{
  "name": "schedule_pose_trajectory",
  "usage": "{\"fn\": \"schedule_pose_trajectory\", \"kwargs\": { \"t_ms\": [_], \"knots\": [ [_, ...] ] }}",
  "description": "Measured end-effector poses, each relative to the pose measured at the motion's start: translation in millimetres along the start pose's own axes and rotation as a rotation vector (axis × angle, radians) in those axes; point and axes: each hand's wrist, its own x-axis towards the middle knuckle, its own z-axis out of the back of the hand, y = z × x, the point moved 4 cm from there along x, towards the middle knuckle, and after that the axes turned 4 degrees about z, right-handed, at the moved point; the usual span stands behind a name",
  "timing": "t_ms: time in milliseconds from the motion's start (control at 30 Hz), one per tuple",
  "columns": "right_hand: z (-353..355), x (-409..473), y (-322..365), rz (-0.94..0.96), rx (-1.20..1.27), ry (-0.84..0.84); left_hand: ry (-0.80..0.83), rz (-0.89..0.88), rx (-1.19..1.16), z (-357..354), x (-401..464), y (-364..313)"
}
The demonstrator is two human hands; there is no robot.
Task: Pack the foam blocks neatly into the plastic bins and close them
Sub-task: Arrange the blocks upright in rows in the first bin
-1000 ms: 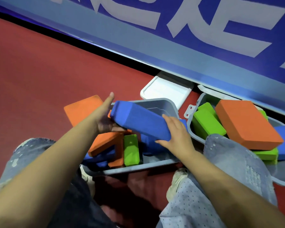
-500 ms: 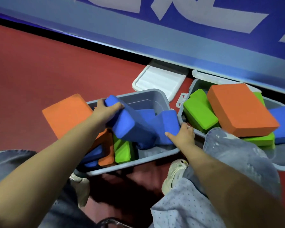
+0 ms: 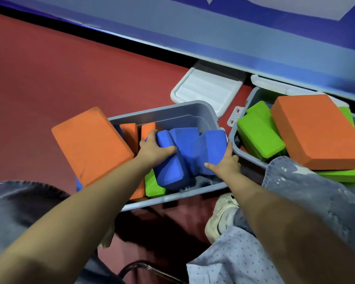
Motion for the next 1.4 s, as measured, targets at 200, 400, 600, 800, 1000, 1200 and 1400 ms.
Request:
{"fn": "schedule_pose_trajectory", "kwargs": {
  "t_ms": [200,400,600,800,1000,1200,1400],
  "knots": [
    [7,1,23,0.047,-0.108,0.02,0.061,0.012,0.048,-9,6,4],
    [58,4,70,0.201,-0.188,0.056,0.154,0.083,0.054,-21,26,12],
    [94,-5,105,0.43,-0.207,-0.012,0.379,0.079,0.458,-27,41,1],
    [120,2,139,0.622,-0.141,-0.074,0.392,0.1,0.582,-15,92,-28],
    [151,38,137,0.614,-0.047,-0.225,0.29,0.223,0.149,-57,170,-14],
    [147,58,135,0.683,-0.097,-0.307,0.188,0.191,-0.016,-93,224,-8],
    [146,68,128,0.694,-0.077,-0.258,0.263,0.214,0.001,-108,256,11]
  ]
}}
